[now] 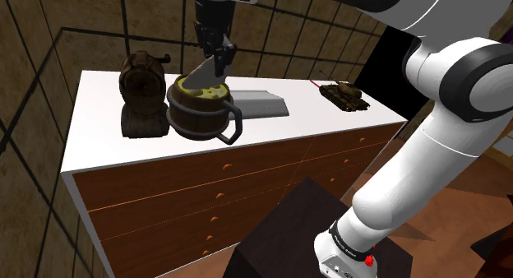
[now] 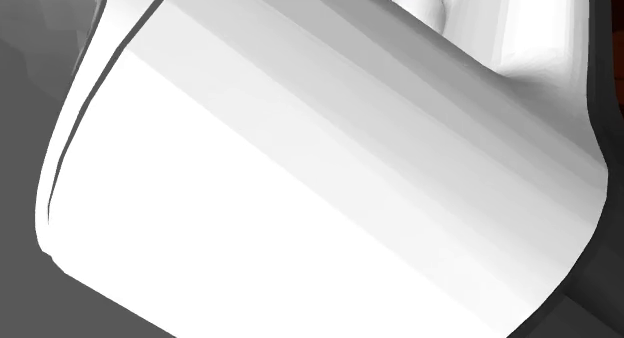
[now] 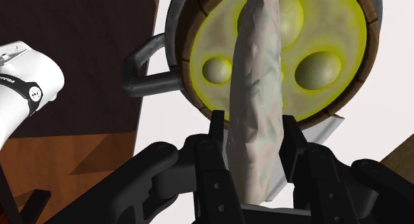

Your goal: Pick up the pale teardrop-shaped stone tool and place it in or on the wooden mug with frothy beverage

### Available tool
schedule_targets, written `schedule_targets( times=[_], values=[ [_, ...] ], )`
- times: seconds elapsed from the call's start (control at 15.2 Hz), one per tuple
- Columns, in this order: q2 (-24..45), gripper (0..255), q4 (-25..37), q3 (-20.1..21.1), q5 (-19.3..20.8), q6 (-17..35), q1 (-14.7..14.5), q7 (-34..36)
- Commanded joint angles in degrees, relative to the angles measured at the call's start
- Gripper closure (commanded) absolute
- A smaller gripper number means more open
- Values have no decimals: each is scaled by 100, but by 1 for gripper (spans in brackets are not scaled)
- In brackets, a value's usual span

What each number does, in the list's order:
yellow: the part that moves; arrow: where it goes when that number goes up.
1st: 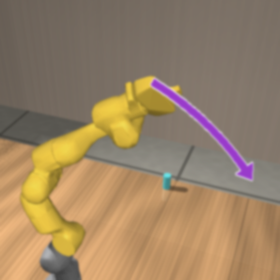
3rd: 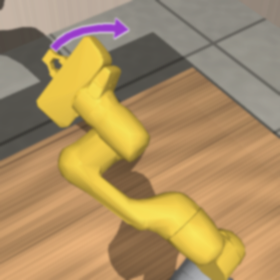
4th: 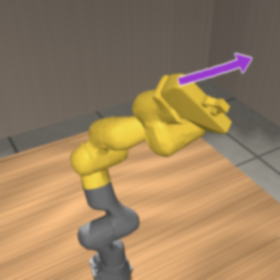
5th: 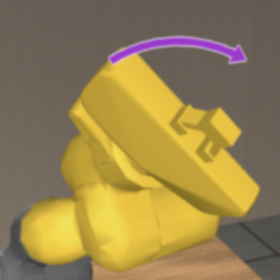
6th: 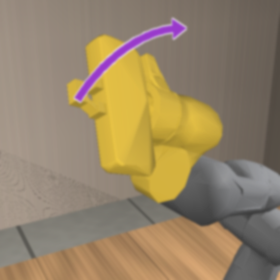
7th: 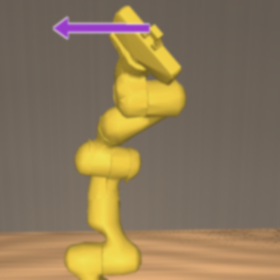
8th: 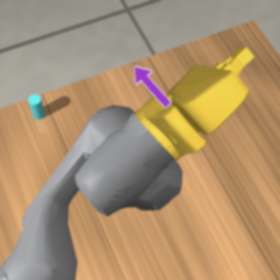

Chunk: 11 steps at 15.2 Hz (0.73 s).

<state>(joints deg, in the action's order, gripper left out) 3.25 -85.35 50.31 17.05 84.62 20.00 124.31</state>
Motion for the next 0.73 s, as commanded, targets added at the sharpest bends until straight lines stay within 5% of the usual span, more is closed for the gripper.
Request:
schedule_targets(
  times=[0.0, 0.33, 0.4, 0.66],
  values=[
    [-11, 255, -27, -4, -8, 25, 7, -3],
    [-11, 255, -27, -4, -8, 25, 7, -2],
    [-11, 0, -28, -4, -8, 25, 7, -3],
    [-11, 0, -28, -4, -8, 26, 7, -2]
  ],
)
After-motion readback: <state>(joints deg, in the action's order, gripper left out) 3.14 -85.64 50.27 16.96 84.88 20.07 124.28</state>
